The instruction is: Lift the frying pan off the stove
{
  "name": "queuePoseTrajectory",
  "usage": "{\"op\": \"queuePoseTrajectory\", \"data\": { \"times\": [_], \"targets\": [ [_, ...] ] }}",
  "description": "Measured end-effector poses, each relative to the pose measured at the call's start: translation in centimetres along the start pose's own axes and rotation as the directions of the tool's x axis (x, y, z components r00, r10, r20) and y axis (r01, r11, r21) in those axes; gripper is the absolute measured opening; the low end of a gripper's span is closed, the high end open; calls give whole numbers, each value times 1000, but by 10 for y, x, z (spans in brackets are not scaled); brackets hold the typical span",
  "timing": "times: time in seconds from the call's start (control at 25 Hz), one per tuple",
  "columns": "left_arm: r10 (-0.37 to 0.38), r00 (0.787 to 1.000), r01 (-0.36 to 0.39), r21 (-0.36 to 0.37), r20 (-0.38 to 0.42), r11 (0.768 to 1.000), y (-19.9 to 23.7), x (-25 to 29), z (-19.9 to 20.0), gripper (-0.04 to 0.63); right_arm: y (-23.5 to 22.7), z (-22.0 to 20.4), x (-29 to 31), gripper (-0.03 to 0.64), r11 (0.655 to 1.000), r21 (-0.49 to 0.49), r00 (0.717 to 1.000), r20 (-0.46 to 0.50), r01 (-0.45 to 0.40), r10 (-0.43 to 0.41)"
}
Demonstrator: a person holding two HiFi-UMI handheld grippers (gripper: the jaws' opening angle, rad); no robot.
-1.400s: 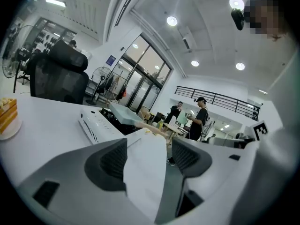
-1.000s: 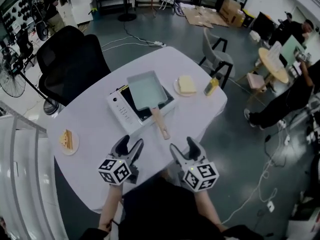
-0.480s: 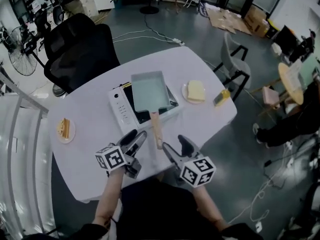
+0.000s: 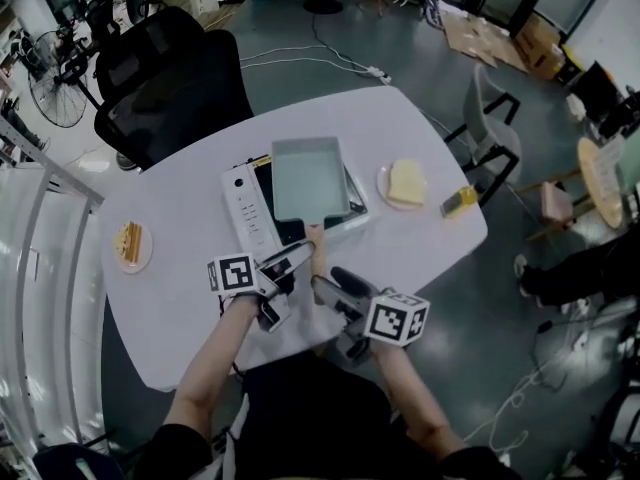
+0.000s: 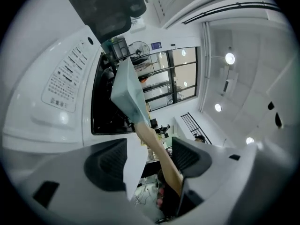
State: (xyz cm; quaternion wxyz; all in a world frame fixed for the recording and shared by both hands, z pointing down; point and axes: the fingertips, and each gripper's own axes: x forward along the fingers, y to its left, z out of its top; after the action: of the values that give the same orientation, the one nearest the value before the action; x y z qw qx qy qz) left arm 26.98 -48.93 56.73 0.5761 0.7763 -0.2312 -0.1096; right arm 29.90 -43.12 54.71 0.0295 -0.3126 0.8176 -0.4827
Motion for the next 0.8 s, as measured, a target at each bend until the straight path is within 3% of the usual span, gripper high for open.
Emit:
{"op": "queuePoseTrajectory", "data": {
  "times": [0.16,0.4,0.44,0.52,0.72,0.8],
  "targets": [
    [-16,999,16,-8,-34,1000,7,18,1,282,-7,-6,15,293,998,50,997,-76,-22,26],
    [-50,998,51,23,-40,998,6,37,11,282,-10,-8,30,293,990,132,991,-114,-53,68],
    [-58,997,59,24,-45,998,6,40,10,282,-8,-9,33,285,986,154,990,-117,-62,81],
    [-63,997,64,22,-47,998,7,41,11,255,-4,-8,38,158,977,194,989,-104,-83,105],
    [-62,997,61,-13,-36,998,8,41,13,227,-7,-9,40,146,974,218,991,-98,-66,89],
    [-23,999,24,25,-42,999,11,38,15,224,-6,-10,40,146,974,215,991,-103,-66,90]
  ]
}}
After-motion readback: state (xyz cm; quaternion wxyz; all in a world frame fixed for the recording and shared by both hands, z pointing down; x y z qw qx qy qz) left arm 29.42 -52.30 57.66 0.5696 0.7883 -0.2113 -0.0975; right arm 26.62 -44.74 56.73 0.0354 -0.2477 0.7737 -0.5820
